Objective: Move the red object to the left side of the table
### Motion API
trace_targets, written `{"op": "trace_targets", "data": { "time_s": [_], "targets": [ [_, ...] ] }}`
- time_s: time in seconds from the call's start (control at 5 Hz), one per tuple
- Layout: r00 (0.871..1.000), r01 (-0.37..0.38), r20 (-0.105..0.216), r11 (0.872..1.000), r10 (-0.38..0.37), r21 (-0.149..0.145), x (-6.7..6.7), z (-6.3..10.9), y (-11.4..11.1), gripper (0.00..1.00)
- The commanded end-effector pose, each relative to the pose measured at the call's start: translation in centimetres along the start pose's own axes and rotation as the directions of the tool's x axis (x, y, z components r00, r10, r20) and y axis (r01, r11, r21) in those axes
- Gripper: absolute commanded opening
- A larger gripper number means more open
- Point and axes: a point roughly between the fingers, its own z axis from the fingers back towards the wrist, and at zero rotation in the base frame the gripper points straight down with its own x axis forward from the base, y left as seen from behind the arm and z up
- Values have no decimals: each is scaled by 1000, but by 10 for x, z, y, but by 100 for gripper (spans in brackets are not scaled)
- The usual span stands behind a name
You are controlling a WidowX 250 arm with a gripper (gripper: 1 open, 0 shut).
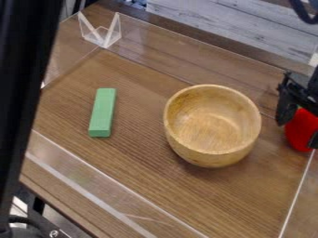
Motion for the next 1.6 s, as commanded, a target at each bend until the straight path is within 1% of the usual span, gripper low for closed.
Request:
{"op": "trace_targets", "data": {
  "time_s": [0.0,0.2,0.4,0.6,0.8,1.0,1.2,1.4],
  "targets": [
    [997,3,72,1000,-3,0,10,16,4,0],
    [997,11,80,1000,-11,2,10,15,4,0],
    [997,13,82,1000,-13,-1,11,10,5,100],
    [996,14,87,1000,-13,-3,12,6,8,100],
    [995,18,98,1000,-17,-1,12,6,9,0],
    [992,26,121,1000,-26,4,12,8,9,0],
    [991,23,132,1000,-23,0,14,6,11,100],
    [989,19,150,1000,-19,0,16,8,12,100]
  ]
}}
